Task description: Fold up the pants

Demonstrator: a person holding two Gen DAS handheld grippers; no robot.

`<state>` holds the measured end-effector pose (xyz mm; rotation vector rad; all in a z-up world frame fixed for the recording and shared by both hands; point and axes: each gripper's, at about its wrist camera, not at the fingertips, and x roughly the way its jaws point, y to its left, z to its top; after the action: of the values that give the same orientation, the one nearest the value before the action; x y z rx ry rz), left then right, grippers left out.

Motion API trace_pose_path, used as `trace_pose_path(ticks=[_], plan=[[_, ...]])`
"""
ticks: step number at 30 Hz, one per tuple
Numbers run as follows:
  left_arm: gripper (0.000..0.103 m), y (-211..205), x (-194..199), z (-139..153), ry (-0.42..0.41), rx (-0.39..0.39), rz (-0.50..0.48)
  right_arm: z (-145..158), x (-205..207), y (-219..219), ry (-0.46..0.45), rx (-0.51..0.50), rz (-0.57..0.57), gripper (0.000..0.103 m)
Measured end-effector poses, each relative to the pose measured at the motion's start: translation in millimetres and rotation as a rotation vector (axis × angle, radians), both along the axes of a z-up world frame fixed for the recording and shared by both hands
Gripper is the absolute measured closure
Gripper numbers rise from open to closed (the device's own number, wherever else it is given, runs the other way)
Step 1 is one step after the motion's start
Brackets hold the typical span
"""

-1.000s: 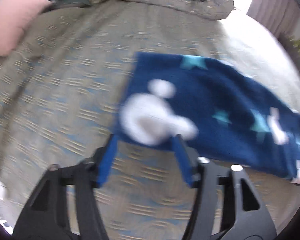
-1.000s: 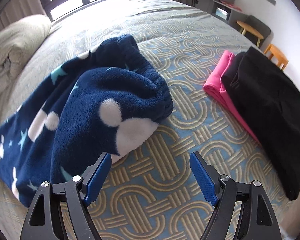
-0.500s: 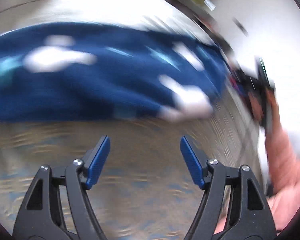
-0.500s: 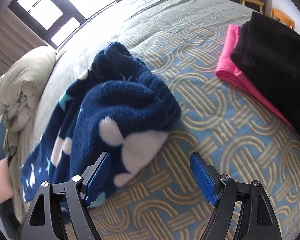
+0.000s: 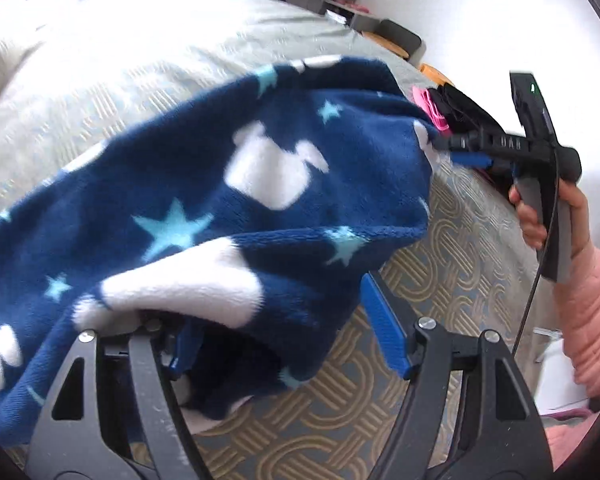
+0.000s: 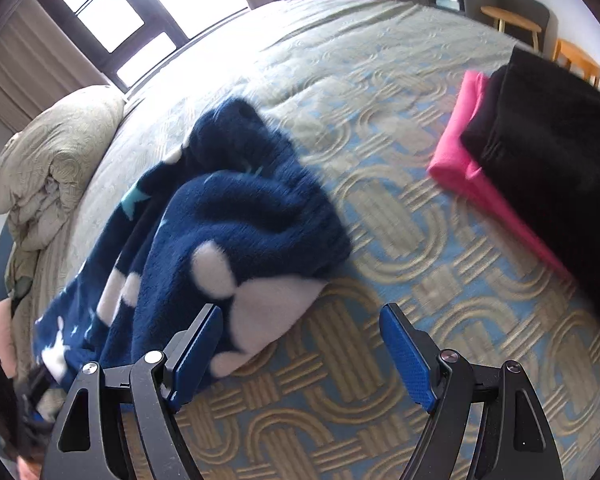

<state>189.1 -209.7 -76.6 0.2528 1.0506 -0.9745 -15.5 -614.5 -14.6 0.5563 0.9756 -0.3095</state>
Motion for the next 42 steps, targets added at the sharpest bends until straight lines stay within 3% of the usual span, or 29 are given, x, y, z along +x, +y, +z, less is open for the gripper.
trace_pose_path(ticks=[5, 8, 10, 11, 15, 16, 17, 19, 21, 24, 27, 28, 29, 31, 33, 35, 39, 42], plan=[[0.030, -11, -31, -20, 0.038, 0.027, -0.105, 25, 24, -21, -0.053, -0.069, 0.039, 0.021], [0.030, -23, -45, -33, 0.012, 0.068, -0.114, 34, 48, -22, -0.073, -0.104, 0.099, 0.020], [0.037, -31, -47, -33, 0.000, 0.058, -0.106, 37, 71, -19, -0.085, -0.099, 0.150, 0.020], [0.046, -34, -47, -32, 0.016, 0.044, -0.102, 37, 77, -17, -0.086, -0.097, 0.165, 0.020], [0.068, -35, -48, -32, 0.039, 0.027, -0.091, 30, 122, -11, -0.035, -0.159, 0.186, 0.023], [0.071, -33, -47, -33, 0.042, 0.032, -0.087, 26, 130, -12, -0.011, -0.169, 0.175, 0.067], [0.074, -25, -48, -32, 0.045, 0.033, -0.087, 21, 137, -14, 0.039, -0.160, 0.170, 0.091], [0.074, -21, -52, -28, 0.038, 0.020, -0.101, 23, 139, -31, 0.014, -0.140, 0.078, 0.092], [0.074, -23, -60, -25, 0.008, 0.020, -0.129, 23, 146, -52, -0.014, -0.116, 0.035, 0.092], [0.074, -28, -61, -29, -0.007, 0.053, -0.139, 0, 168, -65, 0.052, -0.050, 0.084, 0.090], [0.074, -24, -56, -30, 0.026, 0.042, -0.119, -10, 172, -56, 0.132, -0.110, 0.138, 0.076], [0.074, -28, -54, -32, 0.034, 0.037, -0.114, -5, 167, -55, 0.125, -0.129, 0.139, 0.064], [0.074, -25, -53, -31, 0.042, 0.032, -0.111, 2, 158, -54, 0.110, -0.150, 0.134, 0.045], [0.074, -17, -50, -29, 0.050, 0.031, -0.110, 21, 129, -58, 0.060, -0.184, 0.105, 0.025], [0.074, -14, -51, -29, 0.048, 0.037, -0.105, 35, 99, -65, 0.015, -0.169, 0.082, 0.023], [0.074, -18, -49, -30, 0.043, 0.041, -0.100, 35, 70, -69, -0.002, -0.075, 0.074, 0.023], [0.074, -17, -50, -30, 0.058, 0.030, -0.068, 2, 37, -55, 0.055, 0.144, 0.103, 0.023], [0.074, -23, -48, -30, 0.064, 0.046, -0.048, -21, 44, -45, 0.025, 0.239, 0.071, 0.023]])
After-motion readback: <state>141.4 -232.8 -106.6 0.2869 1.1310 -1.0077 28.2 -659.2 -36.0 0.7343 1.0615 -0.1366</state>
